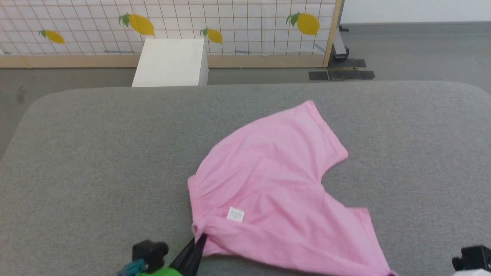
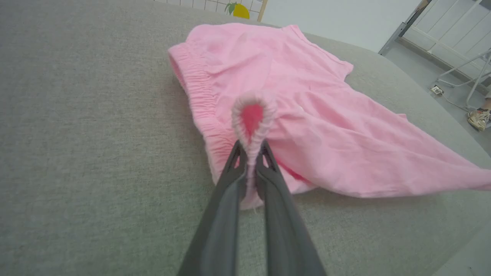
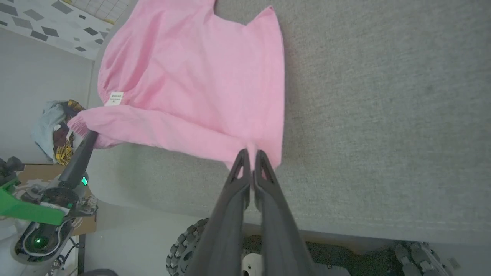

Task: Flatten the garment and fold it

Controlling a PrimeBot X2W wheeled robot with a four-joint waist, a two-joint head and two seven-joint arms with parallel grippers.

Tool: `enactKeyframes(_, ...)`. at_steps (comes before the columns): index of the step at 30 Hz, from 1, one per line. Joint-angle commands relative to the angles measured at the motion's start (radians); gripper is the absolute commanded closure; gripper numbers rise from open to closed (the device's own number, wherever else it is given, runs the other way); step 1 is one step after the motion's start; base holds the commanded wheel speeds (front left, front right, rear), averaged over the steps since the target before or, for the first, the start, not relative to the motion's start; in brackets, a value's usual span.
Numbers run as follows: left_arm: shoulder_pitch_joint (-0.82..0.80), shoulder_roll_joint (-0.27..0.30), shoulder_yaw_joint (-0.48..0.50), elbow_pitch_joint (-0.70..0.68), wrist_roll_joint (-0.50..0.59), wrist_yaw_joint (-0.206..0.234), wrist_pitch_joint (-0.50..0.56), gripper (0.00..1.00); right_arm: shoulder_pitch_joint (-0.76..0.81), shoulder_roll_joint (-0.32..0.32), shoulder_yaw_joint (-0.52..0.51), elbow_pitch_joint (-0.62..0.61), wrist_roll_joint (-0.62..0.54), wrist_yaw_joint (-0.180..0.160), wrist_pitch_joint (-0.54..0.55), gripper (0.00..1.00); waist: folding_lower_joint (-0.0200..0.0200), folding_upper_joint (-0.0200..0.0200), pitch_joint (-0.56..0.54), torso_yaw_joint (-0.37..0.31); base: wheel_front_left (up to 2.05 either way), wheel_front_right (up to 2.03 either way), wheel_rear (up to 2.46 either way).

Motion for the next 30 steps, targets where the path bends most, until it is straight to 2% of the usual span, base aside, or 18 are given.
enactKeyframes(1,0.038,0.012,0.015,-0.02,-0.022,0.014,0.002,1.0,0.03,0.008,-0.01,-0.019,0.012,-0.001,0.026,1.0,0.0001,0.0,-0.009,-0.001,0.0,0.0,0.0)
enactKeyframes(4,0.083,0.024,0.036,-0.073,-0.049,0.033,0.008,1.0,0.069,0.013,-0.042,-0.066,0.022,-0.001,0.067,1.0,0.0001,0.0,-0.004,-0.002,0.0,0.0,0.0)
enactKeyframes(7,0.087,0.024,0.048,-0.118,-0.068,0.041,0.015,1.0,0.037,0.016,-0.079,-0.101,0.009,-0.001,0.058,1.0,0.0001,0.0,0.001,-0.002,0.0,0.0,0.0)
enactKeyframes(13,-0.007,-0.002,0.086,-0.155,-0.117,0.053,0.05,1.0,-0.193,0.011,-0.079,-0.069,-0.099,-0.001,0.038,1.0,0.0001,0.0,0.044,0.0,0.0,0.0,0.0)
enactKeyframes(23,-0.241,-0.047,0.13,-0.097,-0.14,0.108,0.116,1.0,-0.689,-0.018,-0.027,0.236,-0.304,-0.001,-0.075,1.0,0.0001,0.0,0.218,0.039,0.0,0.0,0.0)
enactKeyframes(30,-0.333,-0.092,0.136,-0.064,-0.146,0.123,0.11,1.0,-0.929,-0.051,-0.005,0.438,-0.39,-0.001,-0.163,1.0,0.0001,0.0,0.333,0.108,0.0,0.0,0.0)
